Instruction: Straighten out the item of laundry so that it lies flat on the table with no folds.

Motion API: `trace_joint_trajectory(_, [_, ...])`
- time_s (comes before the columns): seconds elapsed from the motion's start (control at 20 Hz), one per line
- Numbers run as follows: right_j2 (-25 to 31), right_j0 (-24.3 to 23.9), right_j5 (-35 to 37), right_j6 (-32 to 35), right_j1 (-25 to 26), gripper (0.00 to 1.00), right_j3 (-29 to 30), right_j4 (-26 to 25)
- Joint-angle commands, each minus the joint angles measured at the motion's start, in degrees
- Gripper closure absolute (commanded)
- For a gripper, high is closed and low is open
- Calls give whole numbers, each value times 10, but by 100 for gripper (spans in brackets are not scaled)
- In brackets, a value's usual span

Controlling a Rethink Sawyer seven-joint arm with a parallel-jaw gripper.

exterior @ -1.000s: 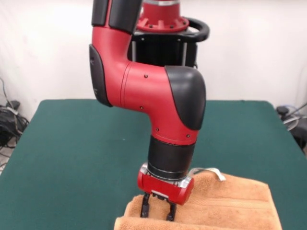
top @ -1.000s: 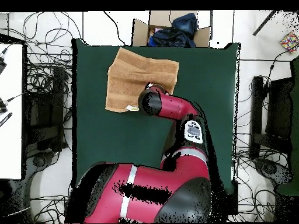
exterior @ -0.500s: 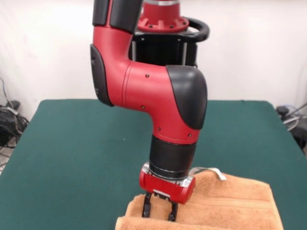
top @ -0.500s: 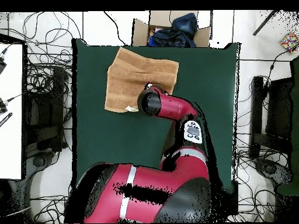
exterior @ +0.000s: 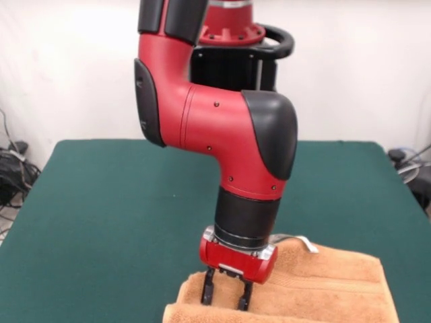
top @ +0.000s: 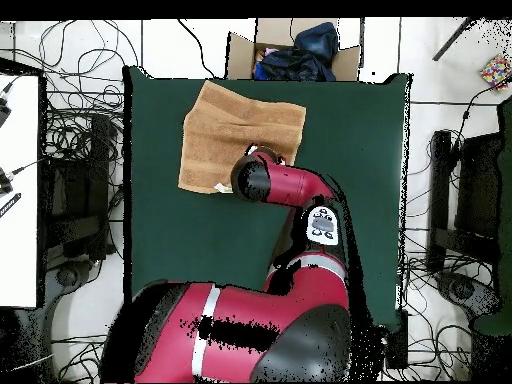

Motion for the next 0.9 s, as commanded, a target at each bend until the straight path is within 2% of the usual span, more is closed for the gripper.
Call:
trace_joint_trajectory(0.05, [40,30,58,49,71,0,89,-26])
trace_joint_trajectory(0.3, [40,29,70,45,68,0,90,-24])
trace_joint_trajectory(0.45, [59,13,77,35,67,0,94,-24])
trace_joint_trajectory(0.8, [92,-16,179,20,56,0,106,3])
trace_joint_trajectory(0.9, [89,-14,176,19,55,0,104,-2])
